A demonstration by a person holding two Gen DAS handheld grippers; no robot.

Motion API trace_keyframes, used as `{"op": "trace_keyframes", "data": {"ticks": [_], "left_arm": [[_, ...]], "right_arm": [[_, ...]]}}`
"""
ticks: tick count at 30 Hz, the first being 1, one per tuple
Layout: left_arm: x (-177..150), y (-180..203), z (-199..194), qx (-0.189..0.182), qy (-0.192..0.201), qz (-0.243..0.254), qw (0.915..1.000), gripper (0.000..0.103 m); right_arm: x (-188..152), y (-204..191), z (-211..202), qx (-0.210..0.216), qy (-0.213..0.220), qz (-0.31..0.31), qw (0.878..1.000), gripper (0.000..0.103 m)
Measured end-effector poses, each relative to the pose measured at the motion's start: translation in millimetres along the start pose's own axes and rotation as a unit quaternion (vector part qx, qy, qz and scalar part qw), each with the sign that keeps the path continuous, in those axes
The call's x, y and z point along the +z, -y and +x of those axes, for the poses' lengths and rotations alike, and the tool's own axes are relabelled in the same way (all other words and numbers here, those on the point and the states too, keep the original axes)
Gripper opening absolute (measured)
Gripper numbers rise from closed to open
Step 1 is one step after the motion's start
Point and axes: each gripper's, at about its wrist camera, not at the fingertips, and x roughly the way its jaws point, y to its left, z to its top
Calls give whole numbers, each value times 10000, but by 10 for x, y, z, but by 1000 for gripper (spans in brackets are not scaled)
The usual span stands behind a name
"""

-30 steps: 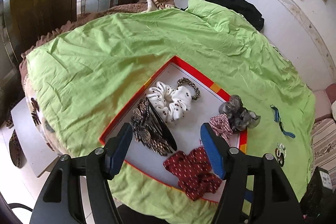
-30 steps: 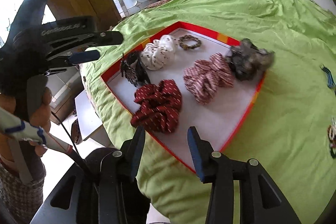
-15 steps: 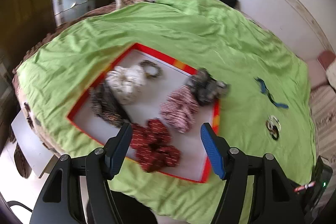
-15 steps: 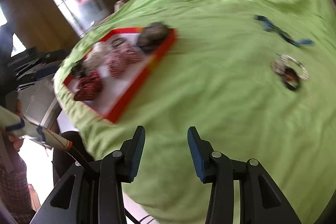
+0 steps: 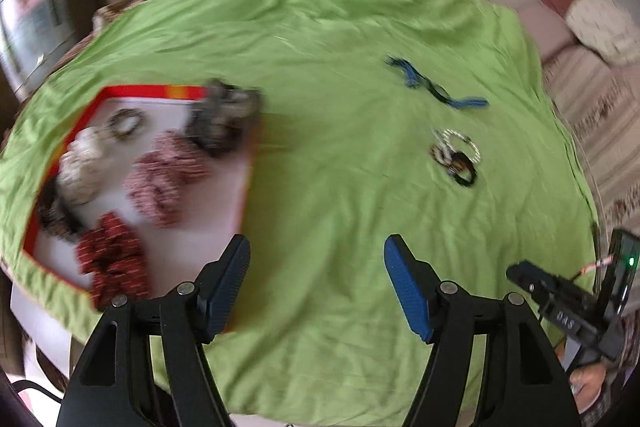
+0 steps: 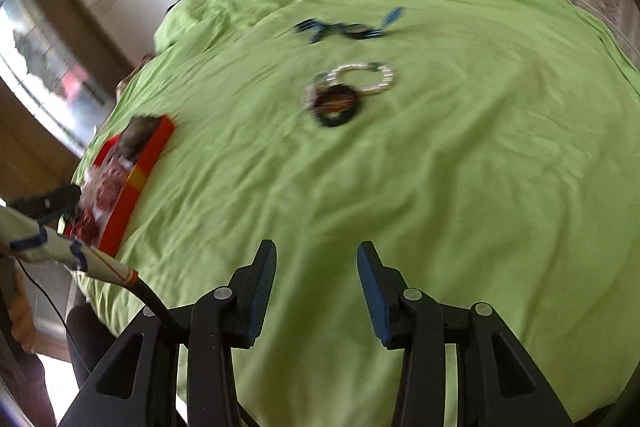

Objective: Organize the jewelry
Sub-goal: 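Move both open tools back toward the pearl bracelets and watch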

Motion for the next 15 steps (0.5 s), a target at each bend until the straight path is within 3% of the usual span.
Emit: {"op": "trace_keyframes", "data": {"ticks": [7, 13, 15], "left_arm": [[228, 596, 464, -248, -151, 379, 9989, 69], [635, 1022, 1074, -758, -433, 488, 9950, 68], [810, 1139, 1326, -953, -534, 427, 9931, 63]], "right_arm": [[148, 368, 60, -9, 103, 394, 9992, 46], [346, 610, 191, 20, 139, 629, 9979, 46], [462, 657, 244, 17, 183, 659, 9977, 46]]}}
